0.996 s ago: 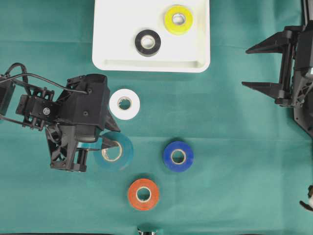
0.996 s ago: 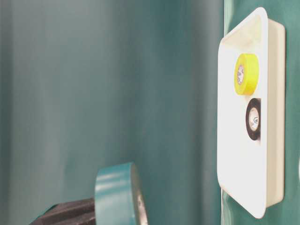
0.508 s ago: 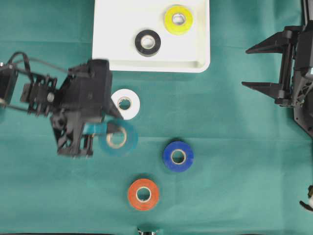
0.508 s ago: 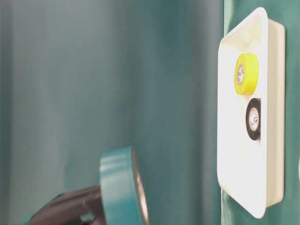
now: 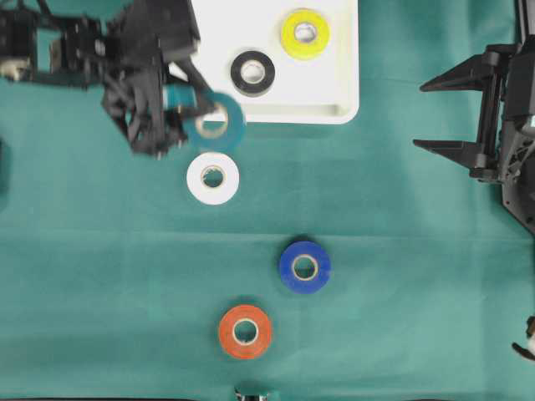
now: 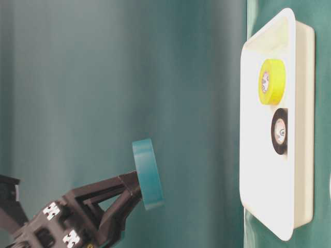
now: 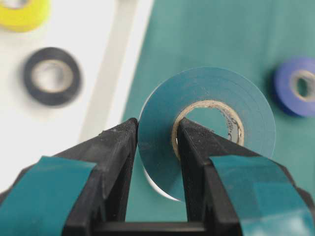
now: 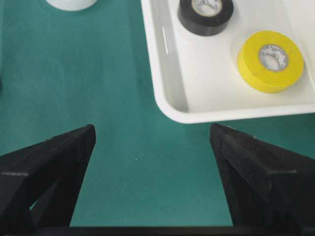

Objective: Pick up the tape from a random location and place it into the white case.
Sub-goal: 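Lift the teal tape with the left gripper and carry it toward the tray, then lower the teal tape into the tray's left side and open the left gripper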

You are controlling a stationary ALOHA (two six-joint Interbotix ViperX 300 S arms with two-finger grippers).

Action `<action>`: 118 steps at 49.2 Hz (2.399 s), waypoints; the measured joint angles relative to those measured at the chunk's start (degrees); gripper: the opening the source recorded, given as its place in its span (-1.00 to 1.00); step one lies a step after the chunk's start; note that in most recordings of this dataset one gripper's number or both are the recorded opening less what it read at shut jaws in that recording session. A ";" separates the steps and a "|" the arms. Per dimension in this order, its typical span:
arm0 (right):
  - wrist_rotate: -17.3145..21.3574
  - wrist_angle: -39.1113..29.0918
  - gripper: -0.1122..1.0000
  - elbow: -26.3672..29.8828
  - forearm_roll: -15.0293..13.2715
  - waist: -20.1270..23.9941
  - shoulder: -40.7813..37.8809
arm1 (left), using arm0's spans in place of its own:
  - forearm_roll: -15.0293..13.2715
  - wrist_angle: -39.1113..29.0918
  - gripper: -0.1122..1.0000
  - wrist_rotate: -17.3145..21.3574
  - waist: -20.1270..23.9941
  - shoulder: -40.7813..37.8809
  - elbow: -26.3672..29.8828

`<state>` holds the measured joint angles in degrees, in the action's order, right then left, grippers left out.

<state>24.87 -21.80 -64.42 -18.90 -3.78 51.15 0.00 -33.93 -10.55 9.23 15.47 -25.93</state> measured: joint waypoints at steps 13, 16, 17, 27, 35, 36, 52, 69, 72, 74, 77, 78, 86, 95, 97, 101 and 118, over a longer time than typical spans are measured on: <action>-0.09 0.00 0.81 0.00 0.00 0.09 -0.09 | 0.09 -0.09 -0.40 0.00 7.29 -0.09 0.00; -0.09 0.00 0.80 0.00 0.09 0.09 -0.09 | 0.00 -0.09 -0.40 0.00 8.96 -0.09 0.00; -0.09 0.00 0.81 0.00 0.09 0.00 -0.09 | 0.09 -0.09 -0.40 0.00 9.40 -0.09 0.00; -0.09 0.00 0.81 0.00 0.09 0.00 -0.09 | 0.09 -0.09 -0.40 0.00 11.95 0.00 0.00; -0.09 0.00 0.81 0.00 0.00 -0.18 -0.09 | 0.09 -0.09 -0.40 -0.09 12.48 -0.09 0.00; -0.09 0.00 0.81 0.00 0.00 -0.26 -0.09 | 0.09 -0.09 -0.40 0.00 12.48 -0.09 0.00; -0.09 0.00 0.81 0.00 -0.09 -0.44 -0.09 | 0.18 -0.09 -0.40 0.00 12.48 0.00 -0.26; -0.09 0.00 0.80 0.00 -0.26 -0.97 -0.09 | 0.09 0.35 -0.40 0.00 12.48 -0.35 -1.93; -0.09 0.00 0.81 0.00 -0.26 -1.05 -0.26 | 0.09 1.05 -0.40 0.00 12.48 -1.14 -2.72; -0.09 0.09 0.81 0.00 -0.26 -1.05 -0.44 | 0.18 1.85 -0.40 0.00 12.48 -2.20 -3.43; -0.09 0.09 0.80 0.00 -0.26 -1.05 -0.70 | 0.09 3.16 -0.40 0.00 12.48 -3.69 -4.39; -0.09 0.09 0.81 0.00 -0.26 -1.05 -0.79 | 0.18 3.60 -0.40 0.00 12.48 -4.22 -4.66; -0.18 0.18 0.81 0.00 -0.26 -1.05 -1.49 | 0.09 8.09 -0.40 0.09 12.66 -8.17 -7.21; -0.18 0.18 0.81 0.00 -0.26 -1.14 -1.58 | 0.09 13.62 -0.40 0.09 13.62 -12.30 -9.84; -0.18 0.26 0.80 0.00 -0.26 -1.05 -1.58 | 0.18 14.24 -0.40 0.09 13.80 -13.01 -10.20; -0.18 0.26 0.80 0.00 -0.26 -1.14 -1.58 | 0.09 15.38 -0.40 0.09 14.15 -14.06 -10.63; -0.26 0.53 0.80 0.00 -0.26 -1.41 -1.58 | 0.09 16.61 -0.40 0.09 14.41 -16.17 -10.99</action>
<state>24.61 -21.27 -64.42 -19.16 -5.19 49.57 0.09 -17.31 -10.46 23.64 -0.70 -36.91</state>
